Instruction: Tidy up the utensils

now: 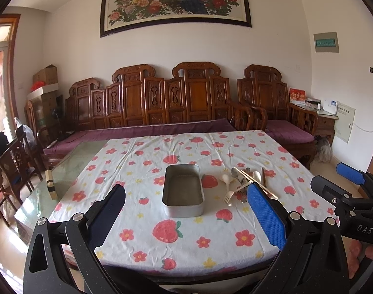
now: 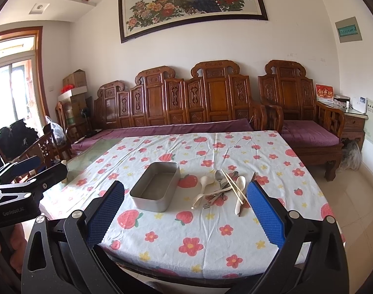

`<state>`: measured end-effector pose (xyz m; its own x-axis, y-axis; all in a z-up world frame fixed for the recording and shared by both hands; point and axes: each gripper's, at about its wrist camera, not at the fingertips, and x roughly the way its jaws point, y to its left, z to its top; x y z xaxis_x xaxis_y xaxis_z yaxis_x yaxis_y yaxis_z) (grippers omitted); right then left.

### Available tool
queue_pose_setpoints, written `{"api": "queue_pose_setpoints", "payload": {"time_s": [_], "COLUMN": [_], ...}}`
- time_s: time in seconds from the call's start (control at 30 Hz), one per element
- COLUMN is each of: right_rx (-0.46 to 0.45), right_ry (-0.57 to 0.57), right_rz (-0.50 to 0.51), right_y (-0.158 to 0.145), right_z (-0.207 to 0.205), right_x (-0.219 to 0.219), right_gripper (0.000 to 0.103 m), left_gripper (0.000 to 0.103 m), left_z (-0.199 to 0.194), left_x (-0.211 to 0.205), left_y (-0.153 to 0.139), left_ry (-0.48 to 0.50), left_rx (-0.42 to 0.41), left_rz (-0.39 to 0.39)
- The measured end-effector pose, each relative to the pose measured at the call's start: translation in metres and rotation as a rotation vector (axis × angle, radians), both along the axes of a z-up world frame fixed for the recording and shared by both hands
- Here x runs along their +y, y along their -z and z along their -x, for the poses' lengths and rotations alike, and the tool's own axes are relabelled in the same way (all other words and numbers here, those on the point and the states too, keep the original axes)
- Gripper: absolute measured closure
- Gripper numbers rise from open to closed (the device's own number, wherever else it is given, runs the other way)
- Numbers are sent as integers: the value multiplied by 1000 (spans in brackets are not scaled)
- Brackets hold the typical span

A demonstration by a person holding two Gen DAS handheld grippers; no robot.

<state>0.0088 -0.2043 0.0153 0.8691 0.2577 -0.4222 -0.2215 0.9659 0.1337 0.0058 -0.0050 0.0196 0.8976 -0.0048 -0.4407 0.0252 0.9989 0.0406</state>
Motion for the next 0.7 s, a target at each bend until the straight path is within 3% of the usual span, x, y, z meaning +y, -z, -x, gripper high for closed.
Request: {"api": "queue_pose_setpoints", "payload": {"time_s": [0.53,0.7], "right_rx": [86,95], "right_ry": [-10,-13], "right_rz": [80,147], "right_y": [43,58], "right_z": [-71,-97], "right_x": [-12,-21], "right_gripper": [13,18], "left_gripper": [6,6], "left_z": [-73,-97], "left_x": [-13,-22], "left_y": [54,69], "left_ry": [110,140], "left_rx": [129,160], "left_rz": [-11,-23]}}
